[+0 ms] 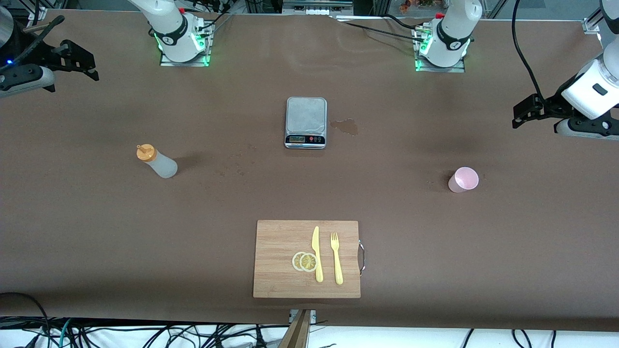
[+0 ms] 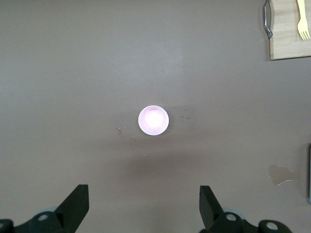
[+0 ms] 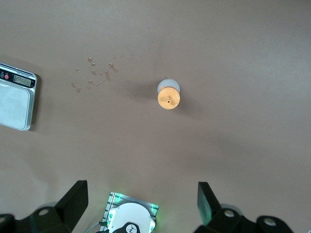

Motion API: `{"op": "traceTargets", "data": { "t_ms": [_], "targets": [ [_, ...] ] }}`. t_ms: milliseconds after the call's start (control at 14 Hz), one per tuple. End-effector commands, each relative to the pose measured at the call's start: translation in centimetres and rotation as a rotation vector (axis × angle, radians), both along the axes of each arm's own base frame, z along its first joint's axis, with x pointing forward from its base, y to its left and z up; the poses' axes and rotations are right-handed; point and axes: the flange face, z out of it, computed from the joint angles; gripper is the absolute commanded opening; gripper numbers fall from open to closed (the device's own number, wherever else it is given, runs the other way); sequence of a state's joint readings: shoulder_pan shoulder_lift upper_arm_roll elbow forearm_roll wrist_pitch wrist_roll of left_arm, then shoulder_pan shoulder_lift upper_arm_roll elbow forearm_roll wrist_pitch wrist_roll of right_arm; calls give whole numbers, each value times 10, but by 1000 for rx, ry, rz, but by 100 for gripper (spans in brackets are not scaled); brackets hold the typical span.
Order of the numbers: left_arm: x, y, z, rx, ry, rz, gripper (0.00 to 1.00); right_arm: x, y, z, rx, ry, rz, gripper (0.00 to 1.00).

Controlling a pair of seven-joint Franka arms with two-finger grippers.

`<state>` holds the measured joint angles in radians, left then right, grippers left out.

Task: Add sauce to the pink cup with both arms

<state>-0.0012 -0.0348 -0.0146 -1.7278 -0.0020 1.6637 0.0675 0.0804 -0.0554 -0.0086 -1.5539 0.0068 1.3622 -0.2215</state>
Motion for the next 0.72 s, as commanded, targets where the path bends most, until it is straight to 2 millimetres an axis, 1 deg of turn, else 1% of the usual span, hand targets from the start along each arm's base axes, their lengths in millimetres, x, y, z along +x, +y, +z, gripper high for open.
{"op": "traceTargets", "data": {
  "t_ms": [0, 358, 501, 645],
  "targets": [
    [-8, 0, 0, -22, 6, 5, 100, -3, -2, 9, -8, -11, 8, 100],
    [-8, -2, -2, -19, 11, 0, 100, -2, -6, 10, -3, -17, 22, 100],
    [-10, 0, -10, -14, 26, -1, 100, -2, -7, 10, -5, -17, 20, 100],
    [-9, 0, -9, -13, 22, -1, 100, -2, -12, 10, -3, -17, 10, 100]
  ]
}}
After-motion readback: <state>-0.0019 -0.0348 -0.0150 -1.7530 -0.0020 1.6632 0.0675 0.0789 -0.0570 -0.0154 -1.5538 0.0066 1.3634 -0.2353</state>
